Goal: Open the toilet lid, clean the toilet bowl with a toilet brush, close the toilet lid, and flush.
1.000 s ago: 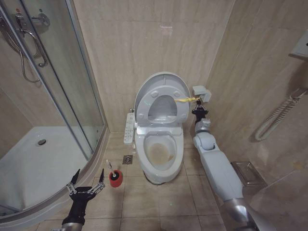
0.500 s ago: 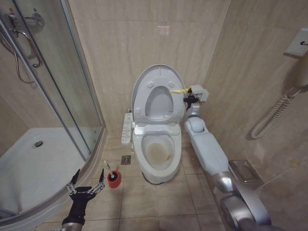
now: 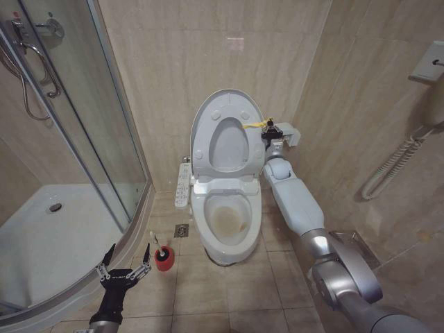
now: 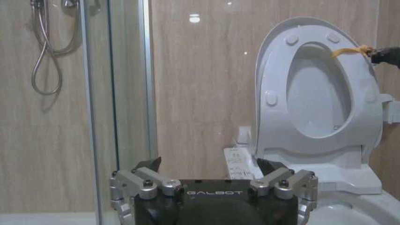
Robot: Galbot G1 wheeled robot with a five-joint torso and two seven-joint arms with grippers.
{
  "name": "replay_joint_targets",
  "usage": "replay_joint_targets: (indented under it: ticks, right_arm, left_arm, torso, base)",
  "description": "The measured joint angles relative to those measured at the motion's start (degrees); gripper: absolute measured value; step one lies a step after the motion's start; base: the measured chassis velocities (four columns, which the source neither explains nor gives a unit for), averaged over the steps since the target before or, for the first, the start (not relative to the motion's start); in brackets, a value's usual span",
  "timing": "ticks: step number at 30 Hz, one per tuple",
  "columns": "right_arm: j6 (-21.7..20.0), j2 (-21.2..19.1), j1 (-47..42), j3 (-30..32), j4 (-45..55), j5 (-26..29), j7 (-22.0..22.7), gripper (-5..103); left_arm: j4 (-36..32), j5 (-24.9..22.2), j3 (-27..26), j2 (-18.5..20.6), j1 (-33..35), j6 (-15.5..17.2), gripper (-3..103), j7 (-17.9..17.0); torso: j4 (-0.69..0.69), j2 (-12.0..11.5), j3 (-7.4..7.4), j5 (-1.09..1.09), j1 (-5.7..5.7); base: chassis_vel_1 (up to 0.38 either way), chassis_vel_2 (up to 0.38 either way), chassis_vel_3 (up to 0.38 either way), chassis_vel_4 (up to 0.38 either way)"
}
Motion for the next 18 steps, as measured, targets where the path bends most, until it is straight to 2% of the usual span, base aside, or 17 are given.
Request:
replay_joint_targets:
  ticks: [18]
  right_arm:
    - [-0.52,-1.00,-0.55,-0.84,1.04,1.10,1.93,0]
  left_arm:
    - [0.00,0.00,0.00,0.00,0.00,0.00,100,0.00]
  torso:
    - [-0.02,0.00,0.00,0.00,0.00]
  base:
    - [0.000,0.000,0.000,0.000]
